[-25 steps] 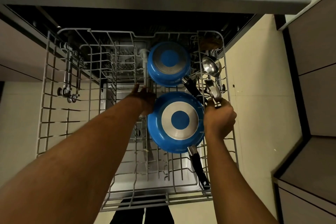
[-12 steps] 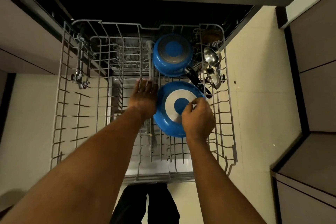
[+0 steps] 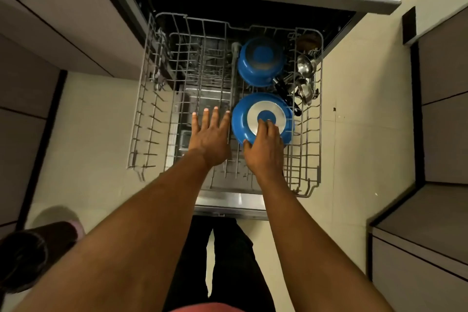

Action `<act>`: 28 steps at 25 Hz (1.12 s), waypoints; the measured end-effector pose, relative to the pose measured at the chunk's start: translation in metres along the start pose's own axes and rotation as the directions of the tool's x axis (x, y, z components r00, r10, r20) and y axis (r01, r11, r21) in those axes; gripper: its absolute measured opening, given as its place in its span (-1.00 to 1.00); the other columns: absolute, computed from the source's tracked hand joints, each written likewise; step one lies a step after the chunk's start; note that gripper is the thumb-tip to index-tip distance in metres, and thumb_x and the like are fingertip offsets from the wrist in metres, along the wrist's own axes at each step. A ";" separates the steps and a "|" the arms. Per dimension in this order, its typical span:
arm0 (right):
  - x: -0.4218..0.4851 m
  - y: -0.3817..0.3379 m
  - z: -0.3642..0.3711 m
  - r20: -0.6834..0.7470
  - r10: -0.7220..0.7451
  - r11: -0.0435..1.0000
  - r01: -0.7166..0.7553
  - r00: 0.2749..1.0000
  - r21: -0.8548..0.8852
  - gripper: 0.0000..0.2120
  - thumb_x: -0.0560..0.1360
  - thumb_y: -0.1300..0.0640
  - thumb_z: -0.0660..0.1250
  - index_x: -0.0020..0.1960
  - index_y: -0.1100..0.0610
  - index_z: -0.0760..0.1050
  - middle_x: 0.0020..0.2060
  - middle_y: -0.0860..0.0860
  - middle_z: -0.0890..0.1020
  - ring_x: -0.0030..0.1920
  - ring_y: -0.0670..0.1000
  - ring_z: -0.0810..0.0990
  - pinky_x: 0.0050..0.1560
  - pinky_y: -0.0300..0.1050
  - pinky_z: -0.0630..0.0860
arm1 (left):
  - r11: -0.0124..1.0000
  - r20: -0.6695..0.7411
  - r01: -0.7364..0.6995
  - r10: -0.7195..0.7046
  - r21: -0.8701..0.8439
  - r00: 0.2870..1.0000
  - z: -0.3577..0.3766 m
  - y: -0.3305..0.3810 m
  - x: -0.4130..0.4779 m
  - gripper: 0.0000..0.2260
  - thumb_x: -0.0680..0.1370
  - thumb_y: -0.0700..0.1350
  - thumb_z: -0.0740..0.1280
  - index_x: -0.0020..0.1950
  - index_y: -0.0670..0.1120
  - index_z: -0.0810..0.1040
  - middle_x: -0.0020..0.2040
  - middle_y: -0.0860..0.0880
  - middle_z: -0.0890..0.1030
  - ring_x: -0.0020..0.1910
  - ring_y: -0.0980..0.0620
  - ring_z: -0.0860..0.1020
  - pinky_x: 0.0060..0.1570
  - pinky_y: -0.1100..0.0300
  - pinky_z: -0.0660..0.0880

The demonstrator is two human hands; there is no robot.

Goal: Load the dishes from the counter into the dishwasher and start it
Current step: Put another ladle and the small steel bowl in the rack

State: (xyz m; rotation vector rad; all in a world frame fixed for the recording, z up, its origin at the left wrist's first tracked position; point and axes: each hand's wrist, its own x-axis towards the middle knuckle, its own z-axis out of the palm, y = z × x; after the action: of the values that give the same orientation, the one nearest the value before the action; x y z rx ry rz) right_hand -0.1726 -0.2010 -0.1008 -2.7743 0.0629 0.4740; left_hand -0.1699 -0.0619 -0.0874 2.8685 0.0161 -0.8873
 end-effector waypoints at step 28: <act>-0.141 -0.503 0.012 -0.008 -0.416 0.905 0.413 0.909 -0.105 -0.28 0.59 -0.09 0.21 0.58 0.15 -0.05 0.57 0.11 0.00 0.57 0.13 -0.11 0.54 0.08 -0.05 | 0.932 -0.314 0.272 -0.339 -0.238 0.887 -0.123 -0.459 -0.233 -0.30 0.60 -0.07 0.14 0.62 0.00 -0.22 0.60 -0.15 -0.23 0.56 -0.21 -0.28 0.46 -0.24 -0.34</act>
State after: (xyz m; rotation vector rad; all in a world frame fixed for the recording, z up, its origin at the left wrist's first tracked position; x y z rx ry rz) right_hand -0.2603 0.2770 0.0903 -2.7791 -0.5501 0.3286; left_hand -0.3164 0.4162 0.0846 2.8417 0.5759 -0.3708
